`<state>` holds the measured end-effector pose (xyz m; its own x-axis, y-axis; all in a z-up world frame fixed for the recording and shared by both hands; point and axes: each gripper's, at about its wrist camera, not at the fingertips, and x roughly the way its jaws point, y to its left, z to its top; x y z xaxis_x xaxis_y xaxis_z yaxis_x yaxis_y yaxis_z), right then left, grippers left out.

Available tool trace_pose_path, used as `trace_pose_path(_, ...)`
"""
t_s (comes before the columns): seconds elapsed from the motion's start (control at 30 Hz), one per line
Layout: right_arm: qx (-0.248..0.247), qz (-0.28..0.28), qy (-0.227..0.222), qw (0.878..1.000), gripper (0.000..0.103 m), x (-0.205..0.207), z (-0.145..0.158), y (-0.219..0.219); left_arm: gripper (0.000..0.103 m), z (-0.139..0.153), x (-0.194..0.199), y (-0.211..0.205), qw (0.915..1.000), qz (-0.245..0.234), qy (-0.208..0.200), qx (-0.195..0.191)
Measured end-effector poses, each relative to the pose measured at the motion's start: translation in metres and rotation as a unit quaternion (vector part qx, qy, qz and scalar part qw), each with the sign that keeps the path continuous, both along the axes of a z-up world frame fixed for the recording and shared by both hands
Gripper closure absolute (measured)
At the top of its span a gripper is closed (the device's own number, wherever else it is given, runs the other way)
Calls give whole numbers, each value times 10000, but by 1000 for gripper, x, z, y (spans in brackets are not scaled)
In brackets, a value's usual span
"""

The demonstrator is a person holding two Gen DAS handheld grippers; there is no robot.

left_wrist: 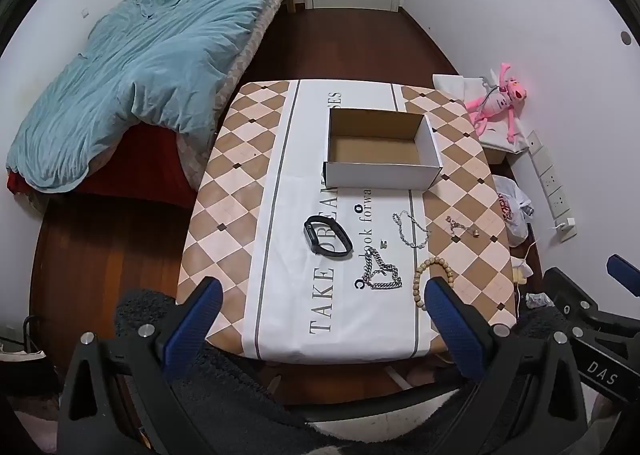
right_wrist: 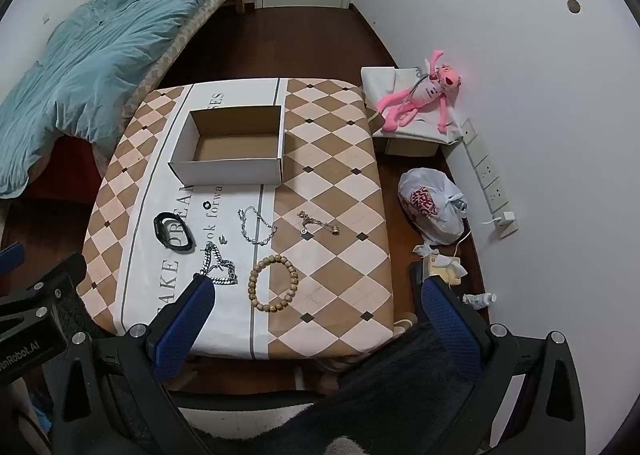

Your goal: Organize jewelry

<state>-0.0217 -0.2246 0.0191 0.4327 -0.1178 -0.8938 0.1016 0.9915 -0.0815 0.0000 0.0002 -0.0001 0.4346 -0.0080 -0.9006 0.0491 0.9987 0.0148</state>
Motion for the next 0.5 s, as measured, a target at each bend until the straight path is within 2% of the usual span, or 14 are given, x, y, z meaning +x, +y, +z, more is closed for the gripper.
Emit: trace_pose_path(0.5,-58,-16,-19,10000,0,2,6,3,0,-1,1,0,10000,-9,-28,-14)
